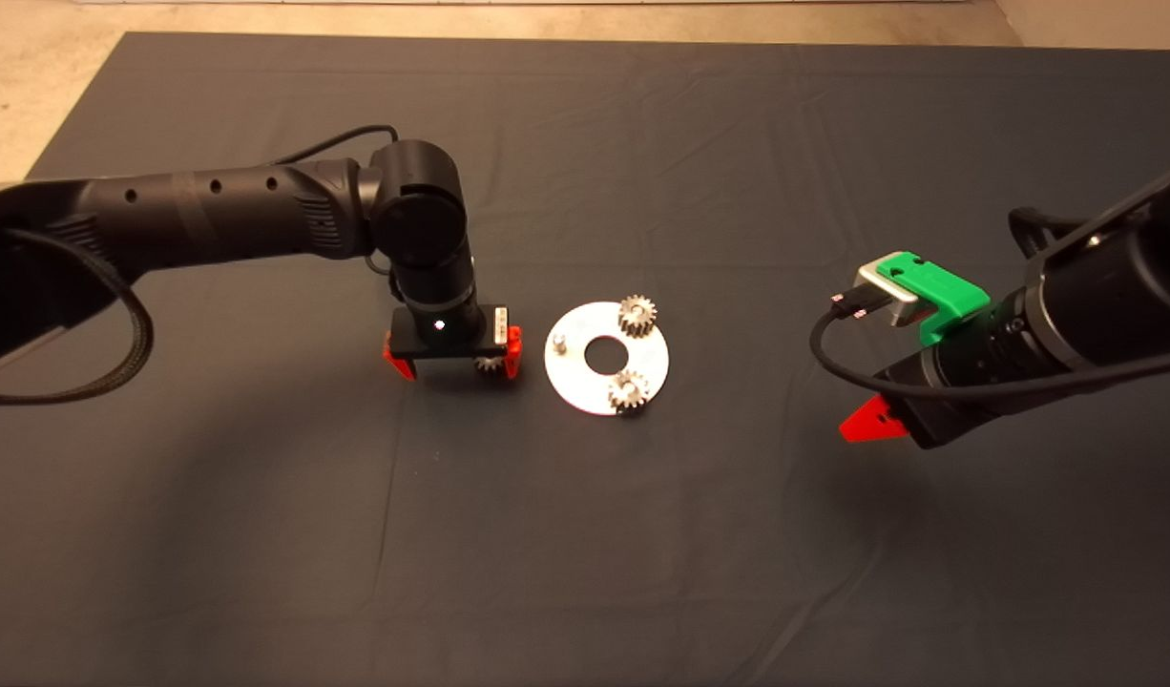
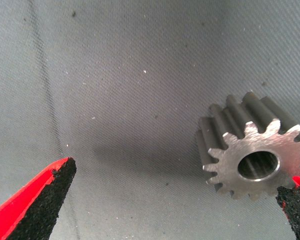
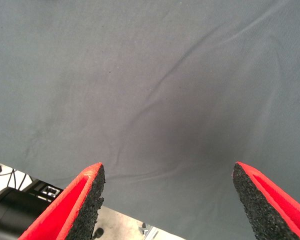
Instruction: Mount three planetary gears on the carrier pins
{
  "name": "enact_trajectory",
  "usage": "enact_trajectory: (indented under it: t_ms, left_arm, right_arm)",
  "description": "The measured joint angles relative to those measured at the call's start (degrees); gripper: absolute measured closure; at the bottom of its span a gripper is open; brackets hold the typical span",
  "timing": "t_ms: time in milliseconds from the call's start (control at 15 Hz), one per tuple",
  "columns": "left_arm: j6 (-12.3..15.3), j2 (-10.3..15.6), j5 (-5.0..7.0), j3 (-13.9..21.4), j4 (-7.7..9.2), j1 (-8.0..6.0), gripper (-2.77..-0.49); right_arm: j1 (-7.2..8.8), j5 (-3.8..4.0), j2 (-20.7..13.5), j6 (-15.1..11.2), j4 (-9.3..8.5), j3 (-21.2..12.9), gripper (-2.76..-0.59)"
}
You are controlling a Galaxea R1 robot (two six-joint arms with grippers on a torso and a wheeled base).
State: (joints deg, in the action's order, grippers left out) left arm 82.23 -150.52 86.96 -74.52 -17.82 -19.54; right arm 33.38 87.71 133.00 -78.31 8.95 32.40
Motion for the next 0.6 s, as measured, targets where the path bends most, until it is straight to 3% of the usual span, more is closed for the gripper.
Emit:
enact_trajectory:
  t_ms: [333,600]
  left_arm:
    - [0.0,0.0,-0.11,-0.6,0.02,-0.13,-2.77]
    - [0.0,0.2,-0.46,-1.0,-0.01,-1.16,-2.77]
  right_arm:
    - [0.00,0.00,0.0,0.0,0.00,0.0,-1.89]
    - [0.00,-0.01,0.0,0.0,0.00,0.0,-1.89]
